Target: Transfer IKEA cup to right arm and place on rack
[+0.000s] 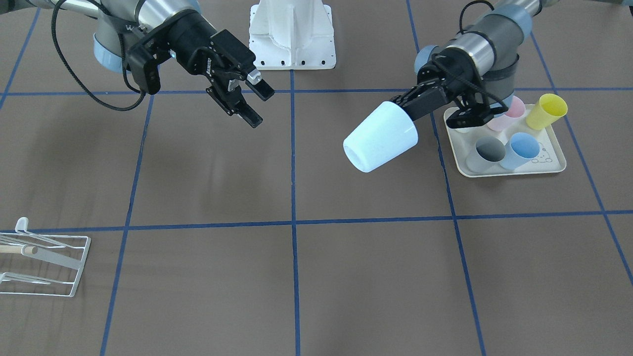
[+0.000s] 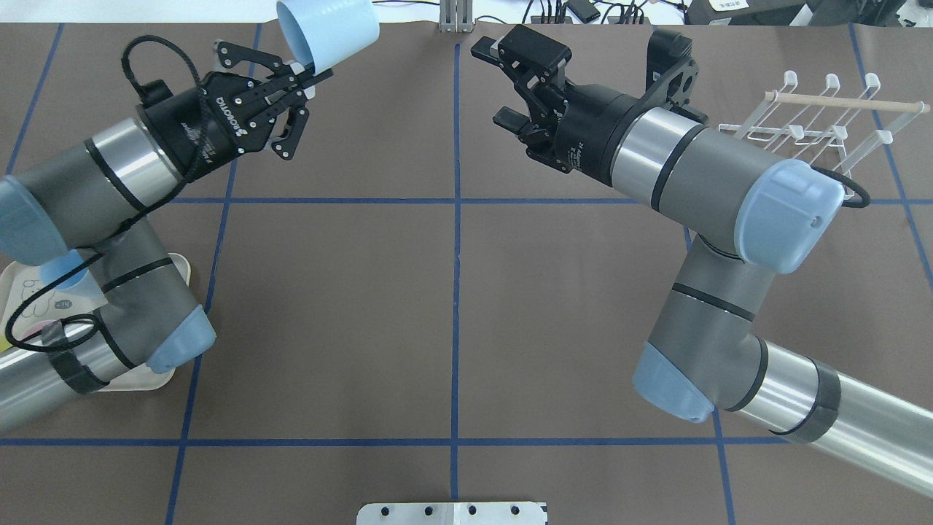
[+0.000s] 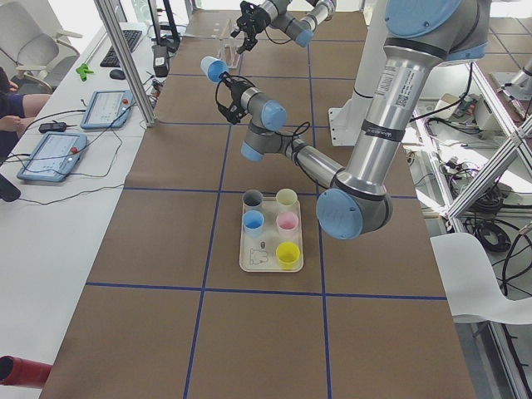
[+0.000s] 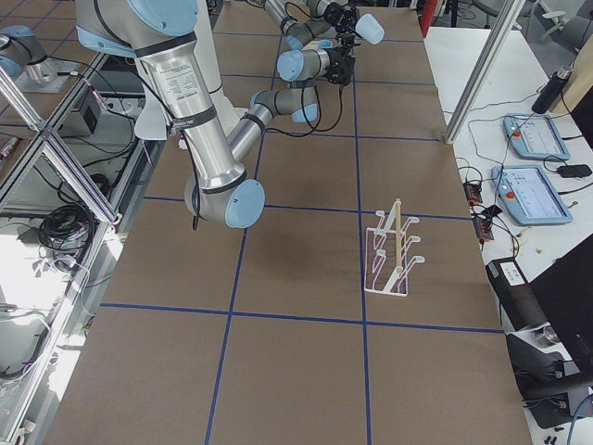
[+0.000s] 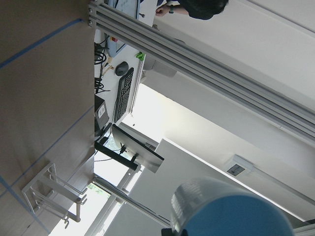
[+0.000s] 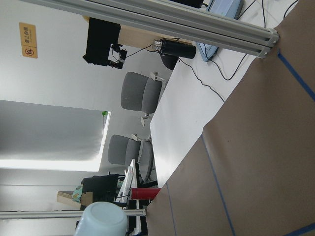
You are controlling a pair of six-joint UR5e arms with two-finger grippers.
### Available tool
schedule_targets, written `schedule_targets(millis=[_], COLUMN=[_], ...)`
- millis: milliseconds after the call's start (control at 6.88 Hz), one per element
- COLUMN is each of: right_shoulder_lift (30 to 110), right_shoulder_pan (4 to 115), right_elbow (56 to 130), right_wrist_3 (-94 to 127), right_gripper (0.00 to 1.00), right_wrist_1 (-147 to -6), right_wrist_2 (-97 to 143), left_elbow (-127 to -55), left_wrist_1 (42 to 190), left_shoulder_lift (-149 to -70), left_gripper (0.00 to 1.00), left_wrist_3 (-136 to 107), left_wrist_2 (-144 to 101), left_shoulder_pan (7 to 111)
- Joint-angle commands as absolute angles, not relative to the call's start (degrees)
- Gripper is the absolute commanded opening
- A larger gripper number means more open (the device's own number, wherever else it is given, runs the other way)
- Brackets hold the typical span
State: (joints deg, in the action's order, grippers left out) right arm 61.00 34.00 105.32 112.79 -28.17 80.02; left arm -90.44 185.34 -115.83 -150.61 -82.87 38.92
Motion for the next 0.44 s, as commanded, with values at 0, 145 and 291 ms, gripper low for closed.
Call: schedule_targets(millis=[0, 145, 291], right_shoulder_lift=[60.29, 60.21, 60.21], right_shoulder_pan=[32.18, 31.65, 31.55], right_elbow=[105.29, 105.29, 105.29], right_wrist_3=[113.73, 113.64, 113.73], right_gripper=[1.00, 1.00, 1.00], right_wrist_1=[-27.95, -27.95, -27.95], right_wrist_2=[77.27, 76.56, 76.47], left_elbow=[-88.33, -88.42, -88.33], left_wrist_1=[185.54, 185.62, 187.19], left_shoulder_lift=[-118.91, -118.92, -118.92], left_gripper=[0.00, 0.00, 0.00], left_wrist_3=[-150.91, -151.00, -150.91], left_wrist_2=[-80.86, -80.86, -80.86], left_shoulder_pan=[36.48, 36.47, 36.47])
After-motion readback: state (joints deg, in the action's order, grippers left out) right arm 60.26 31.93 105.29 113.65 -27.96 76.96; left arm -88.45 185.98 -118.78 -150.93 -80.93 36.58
